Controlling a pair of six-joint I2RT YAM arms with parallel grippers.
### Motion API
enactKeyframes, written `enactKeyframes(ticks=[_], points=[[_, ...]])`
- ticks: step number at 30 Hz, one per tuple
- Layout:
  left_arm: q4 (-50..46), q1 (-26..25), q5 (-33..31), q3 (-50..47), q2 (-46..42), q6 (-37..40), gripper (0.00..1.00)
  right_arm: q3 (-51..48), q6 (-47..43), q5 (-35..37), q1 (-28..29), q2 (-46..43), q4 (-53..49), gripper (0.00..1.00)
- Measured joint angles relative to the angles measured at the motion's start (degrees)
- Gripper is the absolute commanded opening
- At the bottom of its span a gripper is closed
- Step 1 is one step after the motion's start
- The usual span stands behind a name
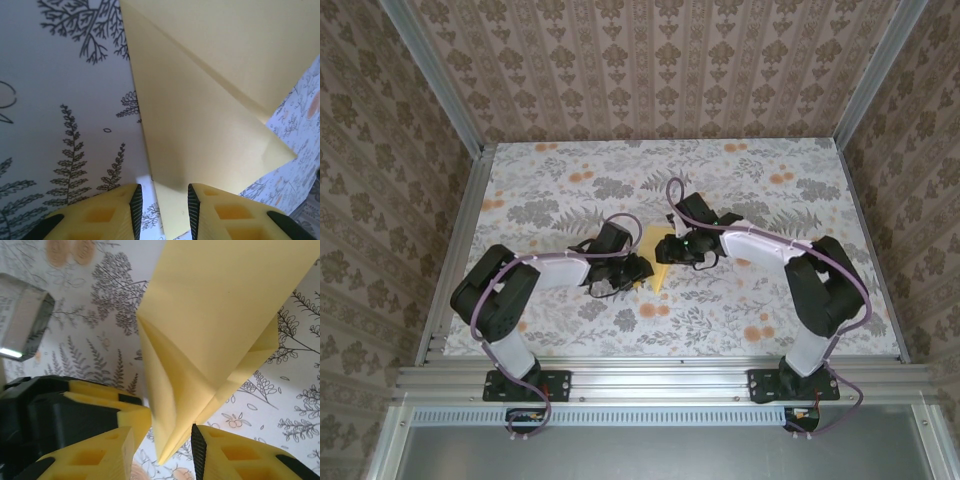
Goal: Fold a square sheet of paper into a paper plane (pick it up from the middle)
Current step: Fold the wing for the fifth time at the center of the table.
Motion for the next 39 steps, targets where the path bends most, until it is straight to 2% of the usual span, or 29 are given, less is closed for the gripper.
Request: enactKeyframes(ticks=[8, 17, 22, 29, 39], points=[[-0.22, 0.0, 0.02, 0.74, 0.13, 0.22, 0.33, 2.43, -1.46, 0.0, 0.02, 3.74, -1.49, 0.28], [-0.17, 0.0, 0.13, 0.74, 0.61, 0.2, 0.34, 3.43, -0.96, 0.04, -0.28, 6.67, -1.4, 0.1], [0.61, 0.0, 0.52, 0.74, 0.7, 0.15, 0.38, 2.8, -0.28, 0.04, -1.22, 6.97, -0.5, 0.09], [6.67, 0.04, 3.21, 0.59, 3.02, -2.32, 0.39, -1.16, 2.21, -1.01, -3.43, 7.02, 3.02, 0.09], [11.02, 0.0, 4.55, 0.57, 4.87, -4.17, 0.28, -3.69, 4.76, -3.28, -4.74, 7.06, 6.56, 0.1]])
